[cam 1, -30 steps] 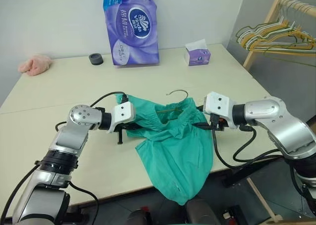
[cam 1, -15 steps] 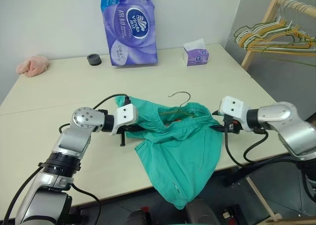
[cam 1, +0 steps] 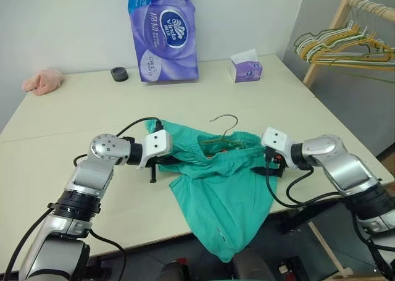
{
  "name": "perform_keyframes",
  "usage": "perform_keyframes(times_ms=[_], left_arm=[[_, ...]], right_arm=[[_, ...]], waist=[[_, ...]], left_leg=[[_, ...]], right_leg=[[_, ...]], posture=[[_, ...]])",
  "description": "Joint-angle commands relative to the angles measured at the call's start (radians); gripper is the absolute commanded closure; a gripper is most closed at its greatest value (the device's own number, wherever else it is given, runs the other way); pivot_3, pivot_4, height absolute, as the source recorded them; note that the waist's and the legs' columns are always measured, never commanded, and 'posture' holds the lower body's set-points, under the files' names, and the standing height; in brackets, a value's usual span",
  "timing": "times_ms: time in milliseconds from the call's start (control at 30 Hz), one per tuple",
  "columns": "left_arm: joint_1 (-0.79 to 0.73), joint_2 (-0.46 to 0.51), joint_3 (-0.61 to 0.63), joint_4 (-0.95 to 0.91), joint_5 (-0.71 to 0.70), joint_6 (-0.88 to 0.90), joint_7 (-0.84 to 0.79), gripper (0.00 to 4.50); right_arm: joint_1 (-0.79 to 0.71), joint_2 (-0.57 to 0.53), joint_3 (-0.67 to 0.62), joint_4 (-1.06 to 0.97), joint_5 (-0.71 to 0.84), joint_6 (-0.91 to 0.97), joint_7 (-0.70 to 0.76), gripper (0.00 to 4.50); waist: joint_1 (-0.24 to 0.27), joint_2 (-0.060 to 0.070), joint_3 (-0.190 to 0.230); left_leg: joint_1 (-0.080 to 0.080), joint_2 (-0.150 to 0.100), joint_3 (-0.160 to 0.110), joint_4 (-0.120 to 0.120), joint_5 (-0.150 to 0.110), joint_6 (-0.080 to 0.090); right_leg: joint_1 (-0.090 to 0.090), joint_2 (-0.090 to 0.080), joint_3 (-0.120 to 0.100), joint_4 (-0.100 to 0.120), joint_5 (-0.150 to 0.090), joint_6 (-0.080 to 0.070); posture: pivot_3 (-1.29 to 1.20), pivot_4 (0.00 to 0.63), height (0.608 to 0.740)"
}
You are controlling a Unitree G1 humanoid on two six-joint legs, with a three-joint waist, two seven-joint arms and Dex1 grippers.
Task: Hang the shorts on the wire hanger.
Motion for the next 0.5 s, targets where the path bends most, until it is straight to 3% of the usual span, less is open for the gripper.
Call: perform_keyframes(times_ms=[33,133,233,500], left_arm=[[-0.016,0.004,-0.004,-0.012,-0.002,-0.009,0.000,4.50],[-0.008,0.011,-0.001,-0.020,-0.003,-0.003,-0.005,4.50],[0.000,0.018,0.003,-0.023,-0.003,-0.002,-0.006,4.50],[-0.004,-0.004,0.014,-0.029,-0.025,0.020,0.010,4.50]], right_arm=[[-0.055,0.043,-0.003,0.027,-0.012,-0.046,0.008,0.07],[-0.076,0.074,-0.007,0.027,-0.014,-0.073,0.006,0.07],[-0.079,0.075,-0.011,0.014,-0.018,-0.080,0.013,0.62],[-0.061,0.073,0.034,-0.012,-0.067,-0.111,0.027,3.37]], waist=[[-0.003,0.000,0.000],[-0.005,0.000,0.000],[-0.002,0.000,0.000],[-0.002,0.000,-0.001]], left_leg=[[0.000,0.000,0.000,0.000,0.000,0.000],[0.000,0.000,-0.001,0.000,0.000,0.000],[-0.001,0.000,-0.001,0.000,0.000,0.000],[-0.001,0.000,-0.001,0.001,0.000,0.000]], right_leg=[[0.000,0.000,0.000,0.000,0.000,0.000],[0.000,0.000,0.000,0.000,0.000,0.000],[0.000,-0.001,0.000,0.000,0.000,0.000],[0.000,-0.001,0.000,0.000,0.000,0.000]], posture=[[-0.24,0.050,0.740],[-0.23,0.049,0.740],[-0.23,0.047,0.740],[-0.23,0.044,0.740]])
